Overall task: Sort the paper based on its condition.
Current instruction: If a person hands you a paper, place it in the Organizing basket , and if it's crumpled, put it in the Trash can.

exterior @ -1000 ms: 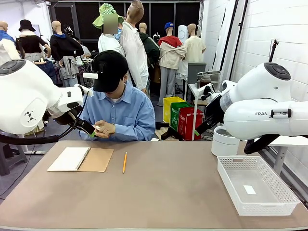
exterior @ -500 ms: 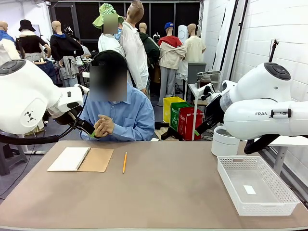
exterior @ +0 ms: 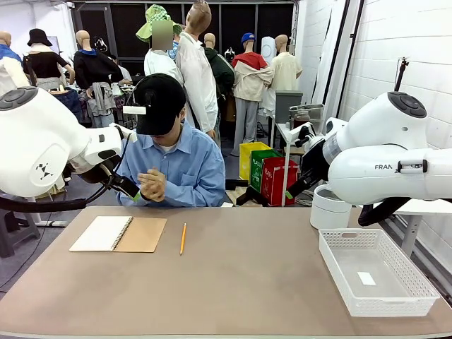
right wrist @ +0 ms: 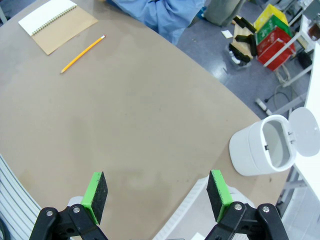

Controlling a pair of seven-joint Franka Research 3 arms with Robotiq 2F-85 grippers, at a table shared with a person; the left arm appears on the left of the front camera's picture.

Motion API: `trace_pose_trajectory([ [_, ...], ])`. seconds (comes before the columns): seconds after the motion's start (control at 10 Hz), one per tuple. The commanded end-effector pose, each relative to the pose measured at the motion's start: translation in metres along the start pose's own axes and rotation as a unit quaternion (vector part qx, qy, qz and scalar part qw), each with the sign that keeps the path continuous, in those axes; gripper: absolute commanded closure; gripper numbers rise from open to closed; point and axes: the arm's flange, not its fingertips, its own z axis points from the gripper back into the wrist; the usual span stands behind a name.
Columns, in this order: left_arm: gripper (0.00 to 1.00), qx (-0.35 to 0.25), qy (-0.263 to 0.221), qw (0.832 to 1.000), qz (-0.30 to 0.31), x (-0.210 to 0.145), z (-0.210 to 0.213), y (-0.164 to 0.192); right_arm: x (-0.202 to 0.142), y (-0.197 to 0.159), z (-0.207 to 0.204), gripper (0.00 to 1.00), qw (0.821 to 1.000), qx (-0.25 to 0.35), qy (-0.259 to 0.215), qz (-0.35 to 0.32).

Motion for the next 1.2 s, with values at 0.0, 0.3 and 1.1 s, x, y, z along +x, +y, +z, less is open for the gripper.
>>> trace_pose_trajectory([
  [0.0,0.00,0.000,0.004,1.000,0.000,-0.0010,-0.0006,0.0002,-0.0003,-0.0008,-0.0001,0.00,1.000,0.003,-0.001,-0.001],
  [0.3,0.00,0.000,0.004,1.000,0.000,-0.0010,-0.0006,0.0002,-0.0003,-0.0008,-0.0001,0.00,1.000,0.003,-0.001,-0.001],
  [1.1,0.00,0.000,0.004,1.000,0.000,-0.0010,-0.0006,0.0002,-0.0003,-0.0008,-0.0001,0.00,1.000,0.003,-0.001,-0.001],
])
